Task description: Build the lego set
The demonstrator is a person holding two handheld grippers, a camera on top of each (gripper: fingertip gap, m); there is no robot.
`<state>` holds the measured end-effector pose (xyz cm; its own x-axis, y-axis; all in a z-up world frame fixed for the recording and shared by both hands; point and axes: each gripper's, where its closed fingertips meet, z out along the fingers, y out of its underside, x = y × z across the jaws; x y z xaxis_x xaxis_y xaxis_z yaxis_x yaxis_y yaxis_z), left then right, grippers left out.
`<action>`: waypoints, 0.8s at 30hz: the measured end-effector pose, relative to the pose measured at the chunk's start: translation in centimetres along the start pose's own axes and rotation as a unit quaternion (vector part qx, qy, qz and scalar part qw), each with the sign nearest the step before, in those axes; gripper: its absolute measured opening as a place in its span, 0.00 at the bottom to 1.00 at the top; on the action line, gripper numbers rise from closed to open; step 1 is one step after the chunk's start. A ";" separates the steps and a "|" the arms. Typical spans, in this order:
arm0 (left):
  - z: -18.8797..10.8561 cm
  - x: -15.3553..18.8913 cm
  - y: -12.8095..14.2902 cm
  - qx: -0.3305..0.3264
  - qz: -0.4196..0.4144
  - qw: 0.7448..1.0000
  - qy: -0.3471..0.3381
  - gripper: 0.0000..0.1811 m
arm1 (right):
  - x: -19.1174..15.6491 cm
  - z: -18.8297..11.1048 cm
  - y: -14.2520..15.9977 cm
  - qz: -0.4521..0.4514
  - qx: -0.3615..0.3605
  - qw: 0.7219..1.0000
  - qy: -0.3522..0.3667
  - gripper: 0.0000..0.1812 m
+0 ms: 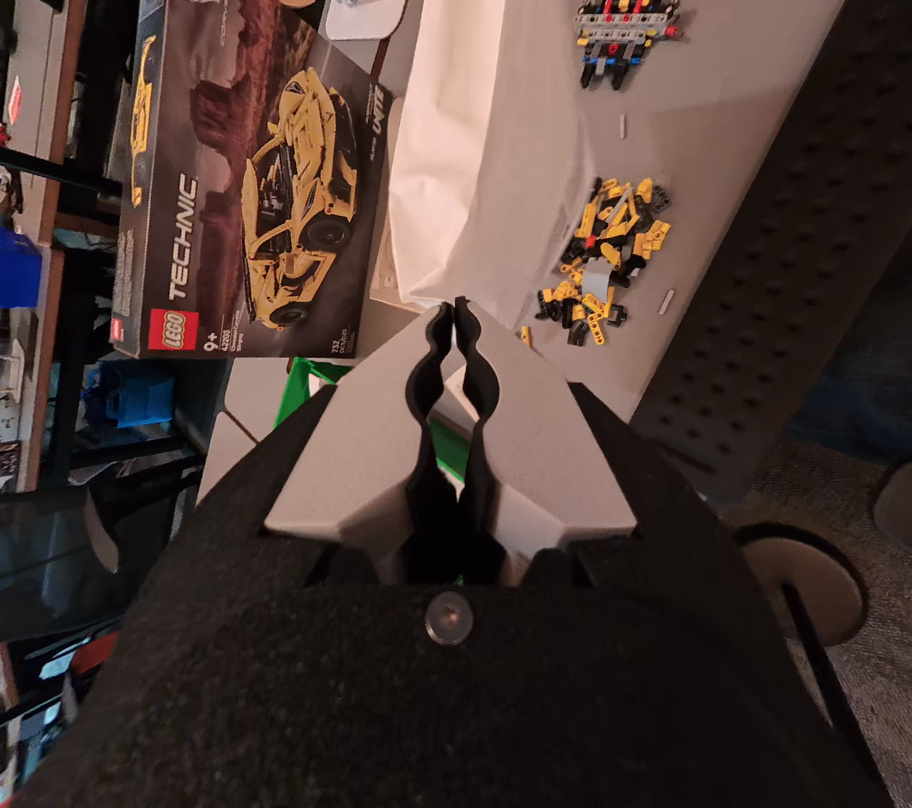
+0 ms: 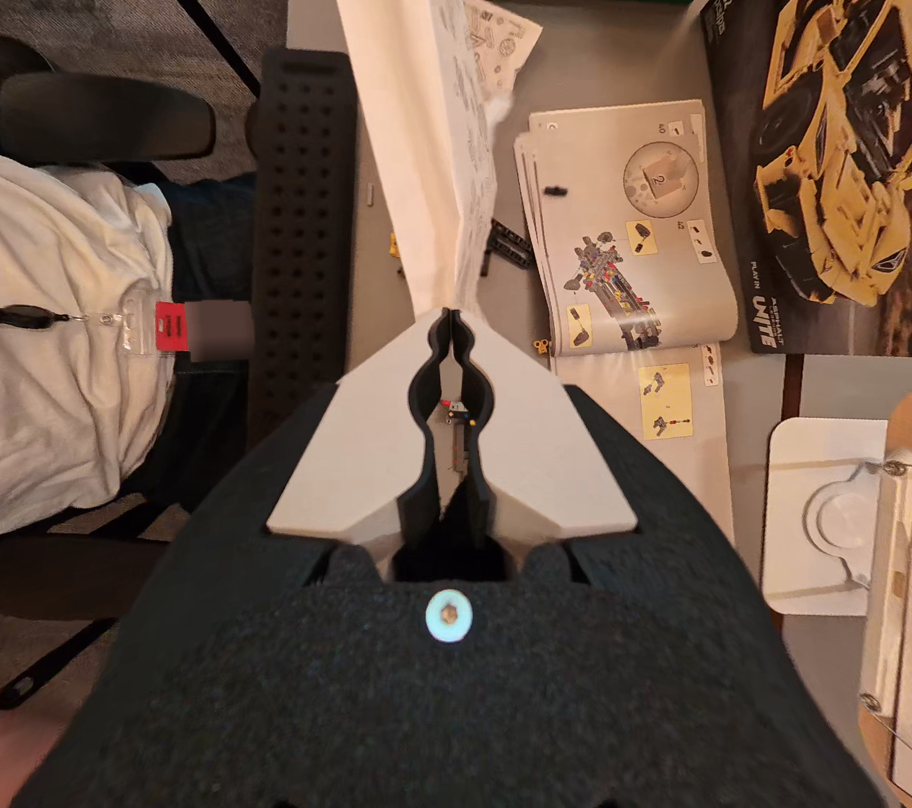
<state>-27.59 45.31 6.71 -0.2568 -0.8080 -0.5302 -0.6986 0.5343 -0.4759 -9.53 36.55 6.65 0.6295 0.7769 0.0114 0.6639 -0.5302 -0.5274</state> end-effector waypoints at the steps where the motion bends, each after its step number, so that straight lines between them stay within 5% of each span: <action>1: 0.1 -0.1 0.2 -0.008 0.002 1.000 -0.004 0.00 | 0.1 0.2 0.1 -0.002 -0.006 1.000 0.004 0.00; 11: 1.2 -0.5 -0.2 0.014 -0.014 1.000 0.002 0.00 | 1.2 0.7 -0.2 0.004 0.011 1.000 0.024 0.00; 18: 0.2 -1.2 -1.4 0.117 -0.054 0.991 0.026 0.00 | 2.4 -0.7 -0.6 0.039 0.067 0.997 0.013 0.00; 24: 0.2 -3.7 -0.8 0.108 -0.076 0.991 -0.011 0.00 | 3.0 -0.7 -0.9 0.041 0.065 0.997 0.019 0.00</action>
<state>-25.94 47.95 8.93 -0.1434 -0.8790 -0.4548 -0.5682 0.4493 -0.6894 -7.91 39.10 7.76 0.6963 0.7177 -0.0050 0.5531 -0.5410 -0.6336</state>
